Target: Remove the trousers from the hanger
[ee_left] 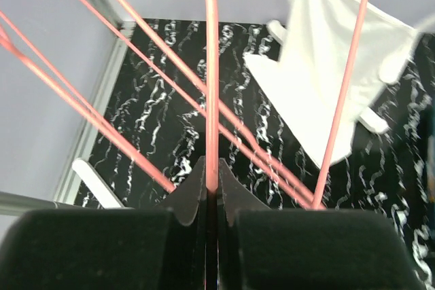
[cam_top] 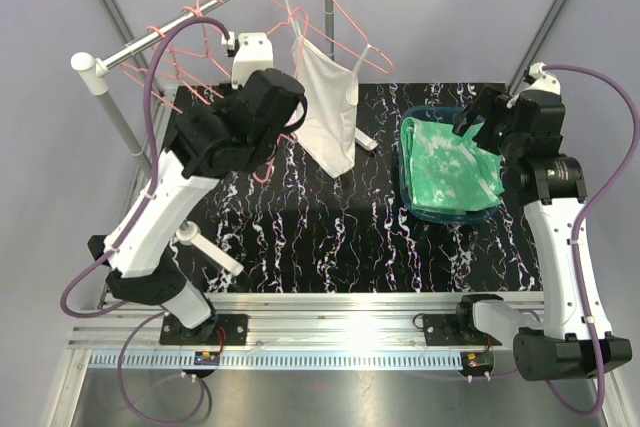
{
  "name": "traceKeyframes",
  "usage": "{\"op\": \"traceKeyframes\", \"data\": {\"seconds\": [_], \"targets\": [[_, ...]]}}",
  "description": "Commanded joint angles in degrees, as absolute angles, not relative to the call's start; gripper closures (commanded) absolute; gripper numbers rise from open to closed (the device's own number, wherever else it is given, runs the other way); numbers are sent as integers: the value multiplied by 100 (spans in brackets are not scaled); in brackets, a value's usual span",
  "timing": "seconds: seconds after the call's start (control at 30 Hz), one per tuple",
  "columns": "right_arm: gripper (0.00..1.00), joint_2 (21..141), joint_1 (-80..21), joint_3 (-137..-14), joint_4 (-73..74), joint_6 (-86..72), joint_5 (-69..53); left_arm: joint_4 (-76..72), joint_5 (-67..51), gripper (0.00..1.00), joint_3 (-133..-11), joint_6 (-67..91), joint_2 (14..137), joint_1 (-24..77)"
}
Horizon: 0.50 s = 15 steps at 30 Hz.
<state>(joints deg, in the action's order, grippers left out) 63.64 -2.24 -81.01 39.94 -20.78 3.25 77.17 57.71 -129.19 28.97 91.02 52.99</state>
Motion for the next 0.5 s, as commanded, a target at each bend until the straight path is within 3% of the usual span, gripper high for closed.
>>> {"op": "traceKeyframes", "data": {"seconds": [0.0, 0.2, 0.47], "targets": [[1, 6127, -264, -7866, 4113, -1978, -130, 7866, 5950, 100, -13332, 2637, 9447, 4993], [1, 5915, -264, -7813, 4306, -1872, -202, 8210, 6169, 100, -14299, 2041, 10282, 4685], [0, 5933, -264, -7761, 4333, -1898, -369, 7225, 7206, 100, -14071, 976, 10476, 4641]]}}
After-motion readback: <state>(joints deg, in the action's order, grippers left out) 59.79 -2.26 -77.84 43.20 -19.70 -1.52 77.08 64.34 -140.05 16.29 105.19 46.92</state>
